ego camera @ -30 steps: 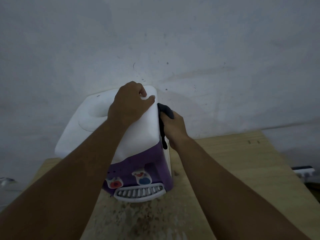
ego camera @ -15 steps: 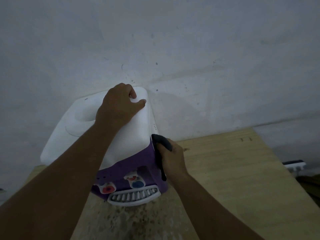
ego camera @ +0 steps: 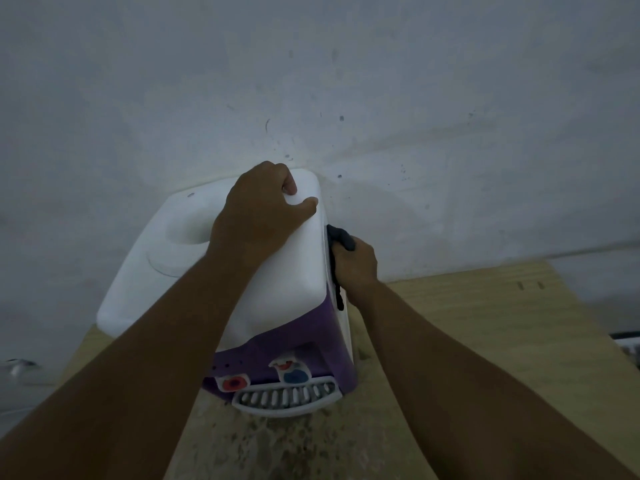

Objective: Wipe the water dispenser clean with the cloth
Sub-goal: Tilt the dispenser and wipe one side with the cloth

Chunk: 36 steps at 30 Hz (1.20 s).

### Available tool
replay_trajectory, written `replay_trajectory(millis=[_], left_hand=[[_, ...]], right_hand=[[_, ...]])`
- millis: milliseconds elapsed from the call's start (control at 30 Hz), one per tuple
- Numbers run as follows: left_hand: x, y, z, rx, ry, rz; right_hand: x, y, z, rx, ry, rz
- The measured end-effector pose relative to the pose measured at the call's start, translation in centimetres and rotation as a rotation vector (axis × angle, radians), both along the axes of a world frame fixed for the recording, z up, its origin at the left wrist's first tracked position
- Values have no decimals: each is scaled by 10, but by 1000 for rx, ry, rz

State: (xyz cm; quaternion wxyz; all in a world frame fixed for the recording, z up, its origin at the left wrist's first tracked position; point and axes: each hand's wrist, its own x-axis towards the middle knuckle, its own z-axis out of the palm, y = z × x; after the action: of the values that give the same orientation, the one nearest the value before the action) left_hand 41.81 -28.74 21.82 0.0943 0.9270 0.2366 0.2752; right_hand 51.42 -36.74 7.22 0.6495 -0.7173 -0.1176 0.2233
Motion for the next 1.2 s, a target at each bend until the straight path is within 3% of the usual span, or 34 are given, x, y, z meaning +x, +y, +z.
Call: replay_trajectory(millis=[367, 500, 667, 1033, 1200], left_hand=[[0, -3, 0, -5, 16, 2], [-1, -3, 1, -7, 33, -6], [-1, -4, 1, 9, 34, -11], [1, 0, -1, 11, 22, -12], [1, 0, -2, 4, 10, -4]], right_hand=[[-47, -58, -22, 46, -91, 78], [-58, -67, -30, 109, -15, 80], [-48, -43, -19, -17, -113, -13], [8, 7, -4, -175, -248, 30], [7, 0, -10, -133, -162, 130]])
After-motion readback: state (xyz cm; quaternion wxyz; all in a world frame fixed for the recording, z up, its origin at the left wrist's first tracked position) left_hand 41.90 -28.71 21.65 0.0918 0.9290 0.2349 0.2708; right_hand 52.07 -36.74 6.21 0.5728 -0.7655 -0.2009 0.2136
